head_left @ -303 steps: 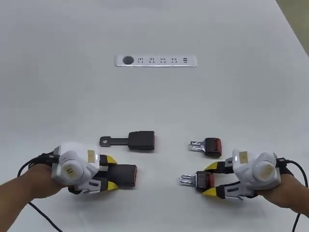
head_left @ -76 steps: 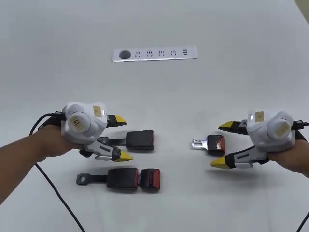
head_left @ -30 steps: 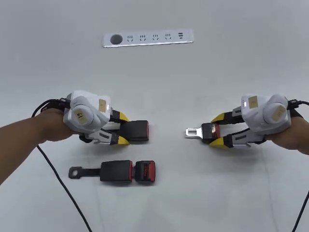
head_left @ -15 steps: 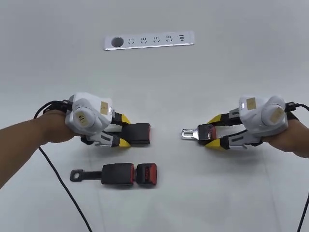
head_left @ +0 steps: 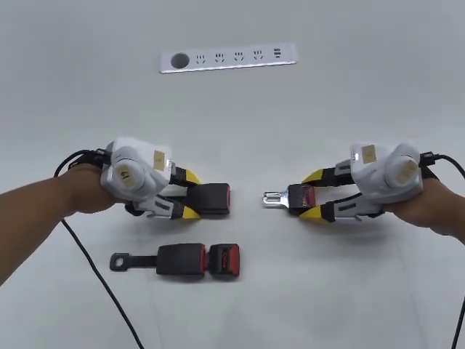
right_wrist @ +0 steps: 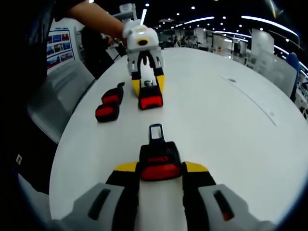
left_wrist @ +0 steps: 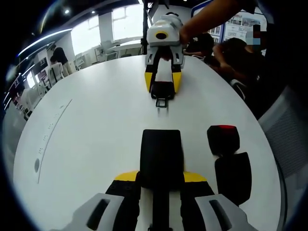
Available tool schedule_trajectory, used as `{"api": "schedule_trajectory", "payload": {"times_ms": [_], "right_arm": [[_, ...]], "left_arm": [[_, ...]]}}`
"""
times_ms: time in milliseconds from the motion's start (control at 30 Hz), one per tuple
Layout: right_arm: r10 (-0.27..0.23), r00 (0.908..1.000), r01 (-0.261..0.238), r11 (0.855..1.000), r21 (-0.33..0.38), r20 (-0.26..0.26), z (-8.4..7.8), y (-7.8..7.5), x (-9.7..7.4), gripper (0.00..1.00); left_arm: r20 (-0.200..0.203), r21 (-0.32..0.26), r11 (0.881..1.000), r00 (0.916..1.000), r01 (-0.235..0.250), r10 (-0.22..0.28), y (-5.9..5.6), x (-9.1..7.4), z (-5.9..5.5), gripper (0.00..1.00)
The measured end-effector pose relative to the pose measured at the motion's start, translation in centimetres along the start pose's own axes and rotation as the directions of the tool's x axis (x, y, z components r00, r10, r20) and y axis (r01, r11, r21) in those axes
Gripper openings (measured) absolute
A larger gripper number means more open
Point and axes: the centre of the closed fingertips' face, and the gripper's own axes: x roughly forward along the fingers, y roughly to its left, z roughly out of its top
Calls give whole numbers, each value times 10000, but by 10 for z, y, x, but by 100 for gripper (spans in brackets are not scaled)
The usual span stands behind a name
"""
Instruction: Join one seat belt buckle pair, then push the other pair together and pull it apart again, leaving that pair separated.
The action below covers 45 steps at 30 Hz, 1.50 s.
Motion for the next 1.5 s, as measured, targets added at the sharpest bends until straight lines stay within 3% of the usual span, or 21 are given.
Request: {"api": "schedule_trajectory", "payload": {"times_ms": [567,1000,1233,1500], "right_arm": [[91,9994,-90,10000,-34,325,28,2,30,34],[175,9998,-178,9992,-369,-82,36,-1,46,34],[274,9996,-272,9988,-412,28,45,1,57,34],[340,9994,-340,9990,-292,-17,45,1,57,34]], "left_arm": [[3,-120,9999,10000,-18,18,0,1,-1,33],[-131,-211,9997,9999,-87,84,0,1,-2,33],[-138,-235,9997,9998,-118,114,1,2,-2,33],[-284,-151,9999,9996,-47,43,2,2,-4,32]]}}
